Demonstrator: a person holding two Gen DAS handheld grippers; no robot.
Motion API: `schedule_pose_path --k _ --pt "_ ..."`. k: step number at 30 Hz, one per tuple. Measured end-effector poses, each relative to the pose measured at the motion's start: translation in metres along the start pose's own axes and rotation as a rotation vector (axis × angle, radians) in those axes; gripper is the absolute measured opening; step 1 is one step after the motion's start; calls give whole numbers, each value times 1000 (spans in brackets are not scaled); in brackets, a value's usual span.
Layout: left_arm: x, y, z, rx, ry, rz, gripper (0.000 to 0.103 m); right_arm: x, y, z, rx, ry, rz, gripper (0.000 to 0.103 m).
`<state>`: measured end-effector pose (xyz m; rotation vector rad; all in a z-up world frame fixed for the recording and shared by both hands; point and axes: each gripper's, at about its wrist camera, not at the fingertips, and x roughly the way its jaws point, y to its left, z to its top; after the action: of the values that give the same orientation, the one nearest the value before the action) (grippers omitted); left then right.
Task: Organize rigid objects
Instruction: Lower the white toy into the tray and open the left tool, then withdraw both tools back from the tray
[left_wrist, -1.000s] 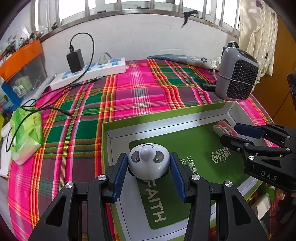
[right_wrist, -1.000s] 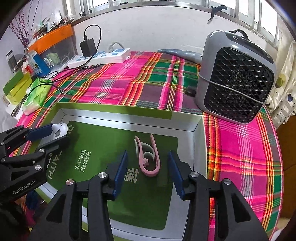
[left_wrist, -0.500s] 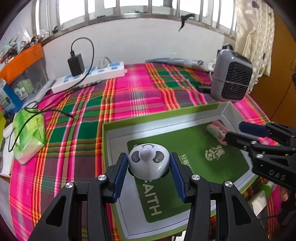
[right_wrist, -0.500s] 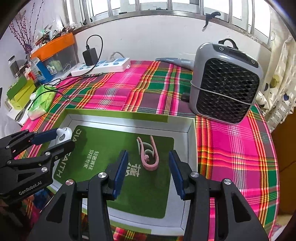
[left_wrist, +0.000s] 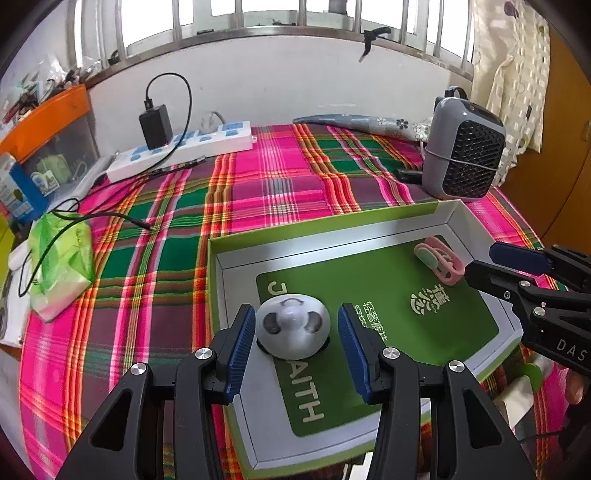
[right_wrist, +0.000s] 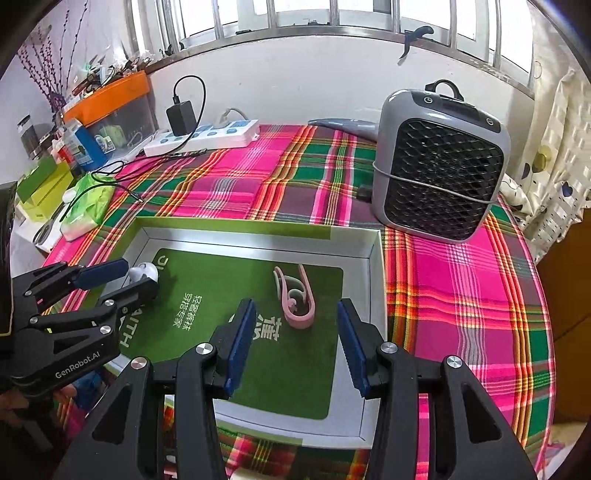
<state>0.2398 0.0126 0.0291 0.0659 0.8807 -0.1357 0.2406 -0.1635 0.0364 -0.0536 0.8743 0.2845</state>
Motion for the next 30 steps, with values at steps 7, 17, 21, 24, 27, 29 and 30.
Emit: schedule_pose_path --k 7,17,21,24,27,29,30 --pt "-23 -4 -8 18 -27 -3 46 -13 0 -7 8 -16 0 47" --pt "-66 4 -39 -80 -42 -35 46 -49 2 -33 36 -57 -6 47" --pt "-84 11 -62 -103 -66 -24 46 -63 9 -47 18 -80 -15 47" --pt "-93 19 -80 -136 -51 22 46 -73 14 -61 5 -94 -12 47" --pt "-99 27 -97 -168 -38 26 46 -78 17 -75 6 -88 4 47" --pt "-103 29 -106 -181 -37 55 46 -81 21 -83 5 -87 3 47" --pt "-105 29 -110 -185 -39 60 46 -82 22 -86 2 -91 2 47"
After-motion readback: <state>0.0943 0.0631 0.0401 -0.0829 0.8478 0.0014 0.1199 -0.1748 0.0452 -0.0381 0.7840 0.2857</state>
